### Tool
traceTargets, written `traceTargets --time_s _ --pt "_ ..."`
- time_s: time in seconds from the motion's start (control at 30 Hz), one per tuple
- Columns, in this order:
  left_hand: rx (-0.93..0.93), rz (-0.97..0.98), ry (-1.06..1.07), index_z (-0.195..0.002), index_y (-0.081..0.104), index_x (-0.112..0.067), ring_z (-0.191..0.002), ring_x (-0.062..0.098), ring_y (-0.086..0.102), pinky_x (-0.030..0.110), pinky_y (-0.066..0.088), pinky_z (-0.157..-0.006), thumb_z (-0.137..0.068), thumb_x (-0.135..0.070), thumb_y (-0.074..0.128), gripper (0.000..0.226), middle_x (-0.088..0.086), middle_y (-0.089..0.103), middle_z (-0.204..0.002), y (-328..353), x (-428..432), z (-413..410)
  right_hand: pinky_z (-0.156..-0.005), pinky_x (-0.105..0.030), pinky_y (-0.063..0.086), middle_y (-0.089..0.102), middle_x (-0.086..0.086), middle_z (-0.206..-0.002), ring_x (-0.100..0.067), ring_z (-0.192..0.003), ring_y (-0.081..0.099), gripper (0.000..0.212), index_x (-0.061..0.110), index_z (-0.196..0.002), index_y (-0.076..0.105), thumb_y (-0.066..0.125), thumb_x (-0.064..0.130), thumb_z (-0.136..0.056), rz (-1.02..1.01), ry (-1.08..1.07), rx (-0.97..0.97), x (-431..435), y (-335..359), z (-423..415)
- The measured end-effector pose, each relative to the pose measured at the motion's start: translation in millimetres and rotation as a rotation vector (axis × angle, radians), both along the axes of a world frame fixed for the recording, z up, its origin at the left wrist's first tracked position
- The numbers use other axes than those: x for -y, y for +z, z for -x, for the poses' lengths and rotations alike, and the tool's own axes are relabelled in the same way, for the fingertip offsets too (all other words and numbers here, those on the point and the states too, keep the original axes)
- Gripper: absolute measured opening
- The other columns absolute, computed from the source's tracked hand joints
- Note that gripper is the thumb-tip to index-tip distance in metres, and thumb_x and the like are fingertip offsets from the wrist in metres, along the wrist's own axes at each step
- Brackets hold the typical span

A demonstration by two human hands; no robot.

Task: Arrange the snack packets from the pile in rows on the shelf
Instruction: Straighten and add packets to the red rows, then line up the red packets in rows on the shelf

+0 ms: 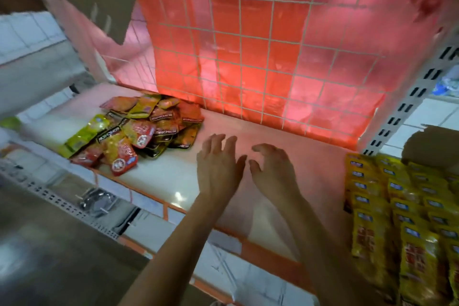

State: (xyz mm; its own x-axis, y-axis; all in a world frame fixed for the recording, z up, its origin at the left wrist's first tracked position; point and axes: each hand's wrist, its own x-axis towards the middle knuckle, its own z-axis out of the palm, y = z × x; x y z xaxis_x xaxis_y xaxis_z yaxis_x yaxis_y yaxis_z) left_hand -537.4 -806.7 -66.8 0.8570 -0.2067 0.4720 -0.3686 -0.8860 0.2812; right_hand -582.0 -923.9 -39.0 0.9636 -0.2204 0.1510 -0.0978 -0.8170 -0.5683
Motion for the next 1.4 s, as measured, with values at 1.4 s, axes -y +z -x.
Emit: traceTargets --time_s 1.4 --pt "-0.157 0.223 0.199 -0.140 0.043 -0.016 -0.138 0.047 0.022 0.050 0.029 -0.110 -0.058 -0.036 0.090 0.097 0.026 0.002 -0.156 -7.7 -131.3 -101.1 -0.086 -0.032 0.046 0.065 -0.011 -0.111 -0.031 -0.106 0.059 0.051 0.008 -0.111 0.055 0.079 0.025 -0.069 -0.317 -0.240 -0.262 -82.9 -20.0 -152.0"
